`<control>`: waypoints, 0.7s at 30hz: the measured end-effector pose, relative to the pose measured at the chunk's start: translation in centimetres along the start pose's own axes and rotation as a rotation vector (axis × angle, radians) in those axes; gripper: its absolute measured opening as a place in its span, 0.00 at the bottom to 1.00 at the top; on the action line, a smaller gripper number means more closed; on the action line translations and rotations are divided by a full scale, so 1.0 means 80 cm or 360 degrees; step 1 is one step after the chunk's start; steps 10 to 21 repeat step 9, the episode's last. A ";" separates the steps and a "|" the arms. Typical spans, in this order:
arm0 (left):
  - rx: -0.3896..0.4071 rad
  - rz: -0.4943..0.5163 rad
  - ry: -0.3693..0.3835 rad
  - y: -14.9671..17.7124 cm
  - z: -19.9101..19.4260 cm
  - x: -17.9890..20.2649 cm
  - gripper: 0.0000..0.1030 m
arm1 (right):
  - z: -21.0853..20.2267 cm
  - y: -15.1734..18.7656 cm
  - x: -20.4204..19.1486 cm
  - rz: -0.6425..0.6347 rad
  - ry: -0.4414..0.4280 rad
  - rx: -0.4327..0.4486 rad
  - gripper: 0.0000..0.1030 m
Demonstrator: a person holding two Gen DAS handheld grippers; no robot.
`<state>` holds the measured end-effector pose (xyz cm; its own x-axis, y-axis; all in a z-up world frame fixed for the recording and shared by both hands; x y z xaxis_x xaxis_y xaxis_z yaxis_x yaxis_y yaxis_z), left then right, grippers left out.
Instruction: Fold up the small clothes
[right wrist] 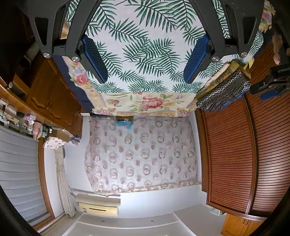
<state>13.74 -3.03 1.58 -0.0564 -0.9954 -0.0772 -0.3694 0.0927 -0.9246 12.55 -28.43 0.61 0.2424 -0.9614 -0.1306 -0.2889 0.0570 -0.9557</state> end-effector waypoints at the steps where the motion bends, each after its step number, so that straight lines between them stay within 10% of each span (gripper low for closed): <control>1: 0.0000 0.0001 0.0000 0.001 0.000 0.000 0.95 | 0.000 0.000 0.000 -0.0002 0.0002 0.0000 0.84; 21: 0.0000 0.0003 0.0000 0.000 0.000 0.000 0.95 | -0.001 0.000 -0.002 -0.0004 0.0003 0.0003 0.84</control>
Point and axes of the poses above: each gripper's, at about its wrist camera, not at the fingertips, and z roughly the way its jaws point, x to its right, y to its underside, the point moved 9 cm from there along z, roughly the way its jaws point, and after that the axes turned 9 degrees about z, right-handed, at the moved point
